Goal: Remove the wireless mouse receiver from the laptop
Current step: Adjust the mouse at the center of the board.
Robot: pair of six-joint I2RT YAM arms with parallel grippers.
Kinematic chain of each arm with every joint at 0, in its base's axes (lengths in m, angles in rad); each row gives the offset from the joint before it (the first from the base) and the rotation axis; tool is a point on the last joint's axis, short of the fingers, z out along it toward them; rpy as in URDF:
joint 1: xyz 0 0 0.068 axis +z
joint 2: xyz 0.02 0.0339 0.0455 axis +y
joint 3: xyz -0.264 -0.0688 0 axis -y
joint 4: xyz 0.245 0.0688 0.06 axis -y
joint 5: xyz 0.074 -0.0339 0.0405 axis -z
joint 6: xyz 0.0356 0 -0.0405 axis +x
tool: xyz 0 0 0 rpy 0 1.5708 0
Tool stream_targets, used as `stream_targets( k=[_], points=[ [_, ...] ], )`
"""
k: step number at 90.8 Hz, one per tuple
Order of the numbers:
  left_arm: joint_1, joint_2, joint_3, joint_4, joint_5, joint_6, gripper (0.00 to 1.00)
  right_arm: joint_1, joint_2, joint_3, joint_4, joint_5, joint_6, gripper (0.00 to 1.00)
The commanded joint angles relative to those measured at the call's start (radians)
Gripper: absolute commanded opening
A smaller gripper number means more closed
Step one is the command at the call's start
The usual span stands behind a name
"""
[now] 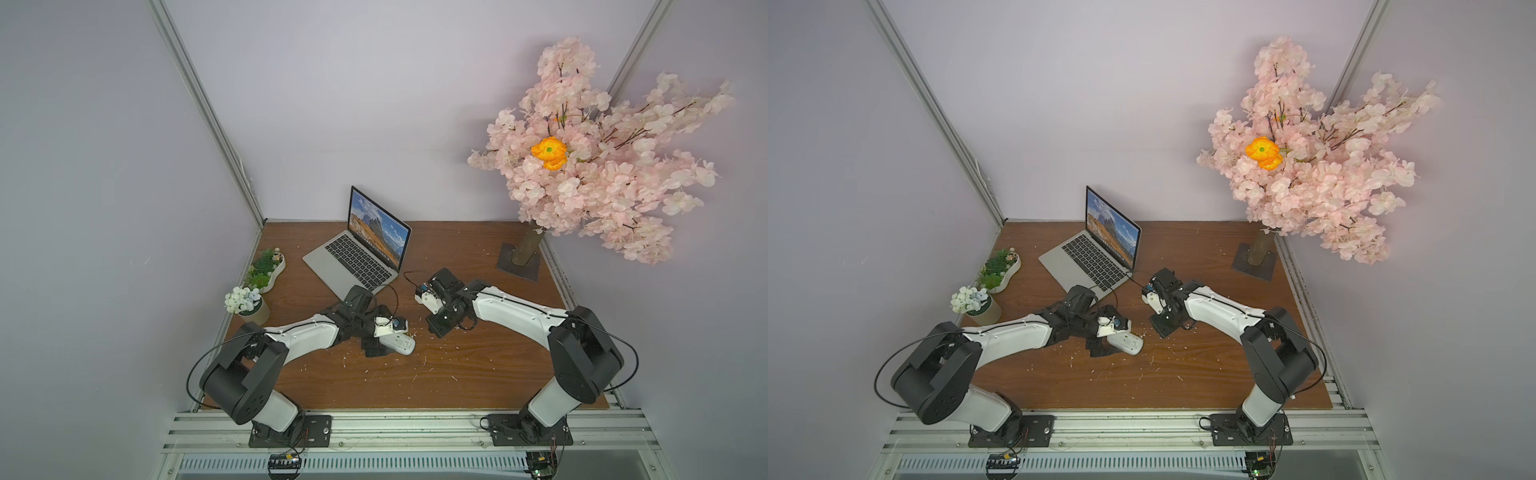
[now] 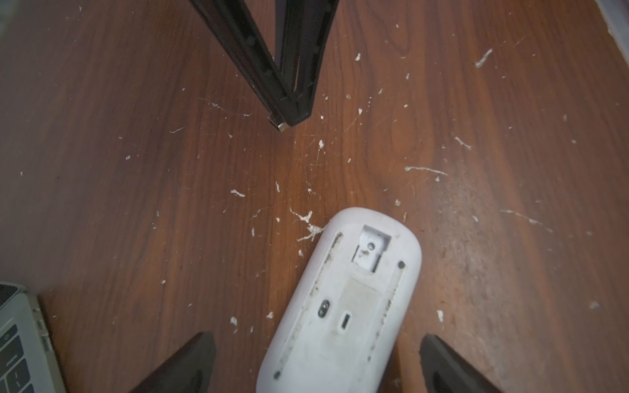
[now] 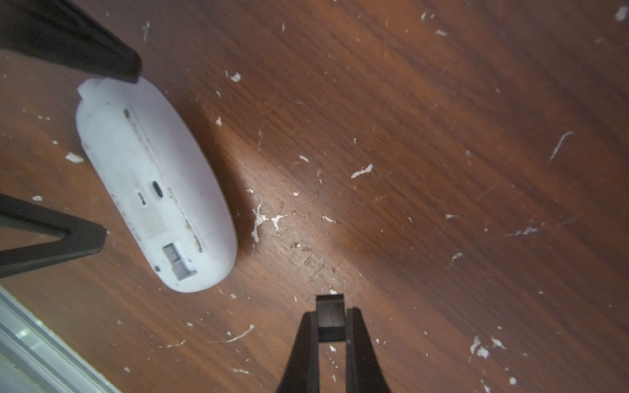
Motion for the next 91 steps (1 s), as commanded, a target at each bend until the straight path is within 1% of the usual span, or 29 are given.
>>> stream_targets(
  k=[1,9,19,38,49,59,65,81,91],
  points=[
    [-0.009,-0.008,0.028,-0.035,0.058,-0.039,0.96,-0.006,-0.027,-0.002,0.022,-0.01,-0.008,0.0],
    [-0.012,-0.004,0.041,-0.037,0.071,-0.063,0.95,-0.009,-0.031,-0.009,0.027,-0.009,-0.01,0.0],
    [-0.015,-0.005,0.055,-0.017,0.118,-0.116,0.95,-0.015,-0.034,-0.007,0.028,-0.007,-0.013,0.0],
    [-0.03,0.018,0.037,0.083,0.106,-0.225,0.94,-0.021,-0.039,-0.009,0.029,-0.004,-0.015,0.0],
    [-0.033,0.03,0.047,0.085,0.101,-0.247,0.94,-0.024,-0.045,-0.01,0.028,0.0,-0.016,0.0],
    [-0.035,0.071,0.095,0.029,0.109,-0.249,0.94,-0.026,-0.044,-0.009,0.031,0.001,-0.016,0.0],
    [-0.042,0.09,0.107,0.025,0.108,-0.267,0.93,-0.025,-0.045,-0.009,0.034,-0.003,-0.015,0.0],
    [-0.065,0.082,0.016,0.2,0.018,-0.441,0.93,-0.028,-0.049,-0.017,0.043,-0.007,-0.014,0.0],
    [-0.069,0.06,-0.046,0.29,-0.002,-0.515,0.93,-0.029,-0.052,-0.022,0.044,-0.007,-0.017,0.0]
  ],
)
